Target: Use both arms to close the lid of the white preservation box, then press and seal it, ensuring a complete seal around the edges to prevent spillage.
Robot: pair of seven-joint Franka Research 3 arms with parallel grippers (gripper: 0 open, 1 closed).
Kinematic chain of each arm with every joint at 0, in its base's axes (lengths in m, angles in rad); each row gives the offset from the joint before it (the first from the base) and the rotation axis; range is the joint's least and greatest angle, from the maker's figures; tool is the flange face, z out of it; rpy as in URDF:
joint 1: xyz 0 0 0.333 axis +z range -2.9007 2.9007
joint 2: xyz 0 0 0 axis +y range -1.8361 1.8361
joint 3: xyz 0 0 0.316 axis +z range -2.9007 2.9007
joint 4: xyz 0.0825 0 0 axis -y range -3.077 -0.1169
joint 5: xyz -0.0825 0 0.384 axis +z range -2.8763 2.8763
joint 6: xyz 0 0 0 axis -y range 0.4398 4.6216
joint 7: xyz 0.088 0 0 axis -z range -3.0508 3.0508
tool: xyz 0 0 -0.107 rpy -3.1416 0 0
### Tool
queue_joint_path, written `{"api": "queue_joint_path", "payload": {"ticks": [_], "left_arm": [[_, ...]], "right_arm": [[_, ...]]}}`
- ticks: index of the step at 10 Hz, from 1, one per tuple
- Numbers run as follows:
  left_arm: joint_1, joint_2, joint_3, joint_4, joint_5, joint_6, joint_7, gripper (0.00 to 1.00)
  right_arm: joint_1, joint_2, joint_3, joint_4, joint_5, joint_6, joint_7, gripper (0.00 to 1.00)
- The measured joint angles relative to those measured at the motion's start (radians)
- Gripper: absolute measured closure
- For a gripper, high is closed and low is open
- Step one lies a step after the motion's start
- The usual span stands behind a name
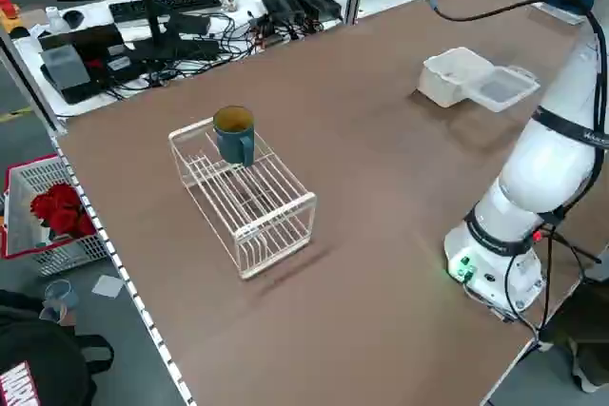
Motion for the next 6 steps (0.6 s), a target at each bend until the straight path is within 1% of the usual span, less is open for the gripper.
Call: {"api": "queue_joint_path", "payload": {"ticks": [1, 3, 5, 6], "left_arm": [[0.0, 0.0, 0.0, 0.0, 0.0, 0.006, 0.0, 0.0], [0.001, 0.0, 0.001, 0.0, -0.017, 0.02, 0.001, 0.0], [0.003, 0.014, 0.002, -0.003, -0.022, 0.03, 0.002, 0.0], [0.004, 0.032, 0.002, -0.004, -0.023, 0.042, 0.002, 0.0]], "right_arm": [[0.01, 0.0, 0.003, 0.0, 0.001, -0.001, 0.046, 0.0], [0.085, 0.001, 0.008, -0.004, 0.001, -0.002, 0.24, 0.0], [0.201, 0.003, 0.02, -0.034, 0.001, 0.001, 0.507, 0.0], [0.266, 0.005, 0.023, -0.063, 0.002, 0.008, 0.633, 0.0]]}}
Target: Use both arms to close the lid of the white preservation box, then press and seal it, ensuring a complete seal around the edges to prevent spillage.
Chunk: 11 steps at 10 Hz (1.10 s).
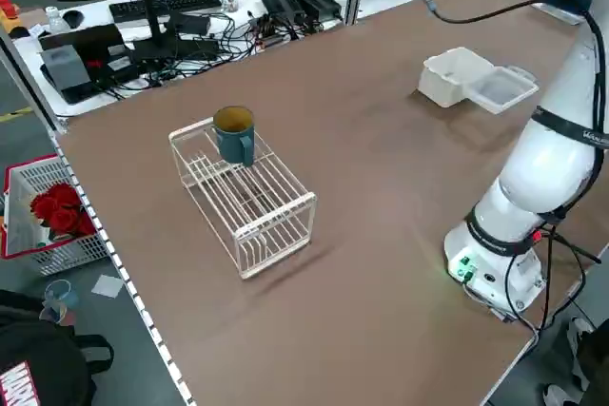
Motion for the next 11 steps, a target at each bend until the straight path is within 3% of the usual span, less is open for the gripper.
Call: {"api": "queue_joint_path", "payload": {"ticks": [3, 6, 9, 11], "left_arm": [[0.0, 0.047, 0.0, -0.031, -0.006, 0.057, -0.018, 0.05], [-0.013, 0.05, -0.035, -0.1, -0.01, 0.109, -0.141, 0.24], [-0.024, 0.05, -0.094, -0.173, -0.011, 0.149, -0.226, 0.72], [-0.027, 0.05, -0.126, -0.214, -0.011, 0.181, -0.262, 0.95]], "right_arm": [[0.186, 0.009, 0.005, -0.113, 0.025, 0.094, 0.352, 0.0], [0.417, 0.072, 0.004, -0.186, 0.042, 0.217, 0.733, 0.0], [0.614, 0.209, 0.004, -0.193, 0.086, 0.339, 1.074, 0.0], [0.7, 0.279, 0.002, -0.194, 0.109, 0.404, 1.252, 0.0]]}}
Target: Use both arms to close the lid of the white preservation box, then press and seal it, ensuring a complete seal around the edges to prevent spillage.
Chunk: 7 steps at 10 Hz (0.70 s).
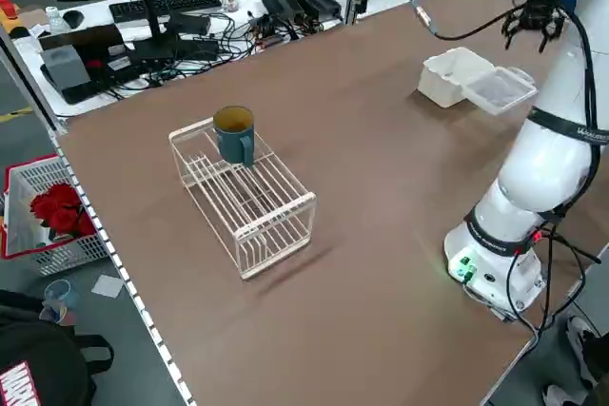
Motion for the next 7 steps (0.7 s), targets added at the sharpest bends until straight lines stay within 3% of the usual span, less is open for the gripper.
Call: {"api": "queue_joint_path", "payload": {"ticks": [3, 5, 6, 7], "left_arm": [[0.0, -0.006, -0.062, -0.145, -0.015, 0.12, -0.062, 0.99], [0.003, -0.012, -0.069, -0.205, -0.072, 0.168, -0.069, 0.99], [0.007, -0.015, -0.069, -0.21, -0.095, 0.17, -0.071, 0.99], [0.01, -0.019, -0.069, -0.211, -0.105, 0.171, -0.074, 0.99]], "right_arm": [[0.117, 0.044, -0.001, -0.074, 0.004, 0.187, 0.212, 0.03], [0.154, 0.046, -0.002, -0.125, 0.005, 0.267, 0.273, 0.08], [0.163, 0.047, -0.002, -0.134, 0.005, 0.288, 0.297, 0.13], [0.166, 0.05, -0.002, -0.14, 0.005, 0.306, 0.313, 0.28]]}}
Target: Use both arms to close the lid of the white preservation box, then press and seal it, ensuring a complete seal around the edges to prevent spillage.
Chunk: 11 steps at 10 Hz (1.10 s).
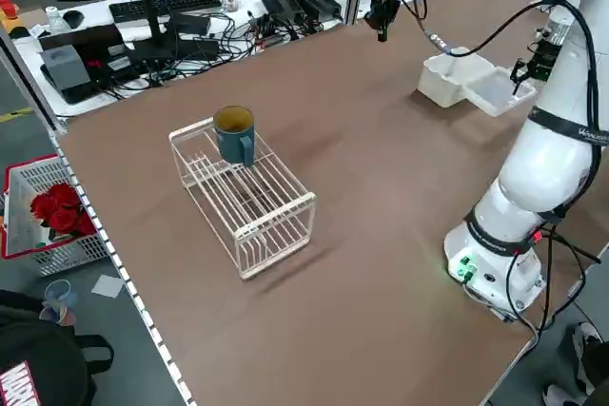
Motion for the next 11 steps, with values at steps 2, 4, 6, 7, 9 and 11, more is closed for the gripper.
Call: {"api": "queue_joint_path", "payload": {"ticks": [2, 4, 6, 7, 9, 11], "left_arm": [[0.001, -0.006, 0.0, -0.003, -0.002, 0.001, -0.006, 0.99], [0.004, -0.006, 0.0, -0.007, -0.026, 0.03, -0.01, 0.99], [0.038, -0.006, 0.0, -0.017, -0.083, 0.034, 0.029, 0.99], [0.074, -0.006, 0.001, -0.029, -0.129, 0.034, 0.09, 0.99], [0.123, -0.005, 0.002, -0.064, -0.17, 0.034, 0.169, 0.99], [0.119, -0.005, -0.002, -0.098, -0.218, 0.034, 0.194, 0.99]], "right_arm": [[0.0, 0.007, -0.006, -0.003, 0.0, 0.016, 0.006, 0.44], [0.0, 0.009, -0.01, -0.003, 0.0, 0.017, 0.006, 0.77], [-0.001, 0.009, -0.021, -0.003, 0.0, 0.017, 0.017, 0.89], [-0.002, 0.009, -0.029, -0.003, 0.0, 0.017, 0.021, 0.9], [-0.005, 0.008, -0.032, 0.0, 0.004, 0.016, 0.023, 0.9], [-0.01, 0.008, -0.037, 0.016, 0.017, -0.01, 0.023, 0.91]]}}
